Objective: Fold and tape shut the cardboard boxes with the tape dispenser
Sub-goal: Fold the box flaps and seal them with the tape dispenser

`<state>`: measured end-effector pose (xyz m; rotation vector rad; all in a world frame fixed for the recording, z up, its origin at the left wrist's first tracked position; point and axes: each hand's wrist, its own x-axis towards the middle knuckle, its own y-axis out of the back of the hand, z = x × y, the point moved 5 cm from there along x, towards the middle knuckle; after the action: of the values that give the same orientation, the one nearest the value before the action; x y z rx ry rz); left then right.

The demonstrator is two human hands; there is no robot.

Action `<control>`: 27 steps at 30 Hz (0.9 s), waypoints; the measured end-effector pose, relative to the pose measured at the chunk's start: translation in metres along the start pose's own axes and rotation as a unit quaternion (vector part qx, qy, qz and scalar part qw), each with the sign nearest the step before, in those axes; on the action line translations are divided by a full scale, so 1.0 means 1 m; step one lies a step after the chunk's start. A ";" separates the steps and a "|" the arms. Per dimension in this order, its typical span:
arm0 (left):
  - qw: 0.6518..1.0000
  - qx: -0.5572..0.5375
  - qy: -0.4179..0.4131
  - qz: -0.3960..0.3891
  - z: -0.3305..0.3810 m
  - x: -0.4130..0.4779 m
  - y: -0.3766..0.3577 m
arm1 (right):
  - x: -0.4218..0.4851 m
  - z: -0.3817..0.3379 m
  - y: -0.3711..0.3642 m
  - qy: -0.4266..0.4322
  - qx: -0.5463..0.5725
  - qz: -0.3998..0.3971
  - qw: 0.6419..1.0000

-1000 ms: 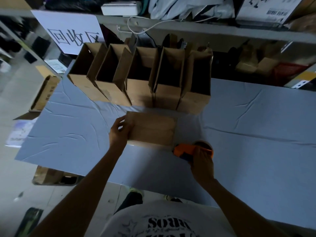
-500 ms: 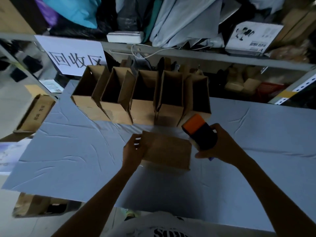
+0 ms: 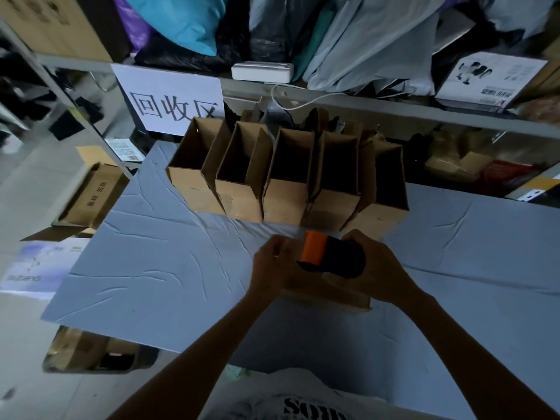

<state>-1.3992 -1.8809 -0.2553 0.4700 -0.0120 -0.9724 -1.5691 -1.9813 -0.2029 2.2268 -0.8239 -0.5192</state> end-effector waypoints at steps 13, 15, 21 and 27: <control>0.920 -0.295 0.152 -0.207 0.019 0.011 0.000 | 0.002 -0.002 0.004 0.038 -0.002 0.008 0.999; 0.924 -0.285 0.152 -0.205 0.021 0.012 0.001 | 0.004 -0.002 0.004 0.041 -0.004 -0.001 0.999; 0.914 -0.281 0.209 -0.206 0.017 0.013 -0.004 | 0.007 -0.001 0.001 0.043 -0.041 -0.010 0.998; 0.947 -0.181 0.184 -0.192 0.010 0.017 0.006 | 0.010 -0.007 -0.002 0.042 -0.067 -0.009 0.997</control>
<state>-1.3866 -1.8958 -0.2476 0.3105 0.6067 -1.2241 -1.5572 -1.9841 -0.2010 2.1195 -0.7056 -0.4730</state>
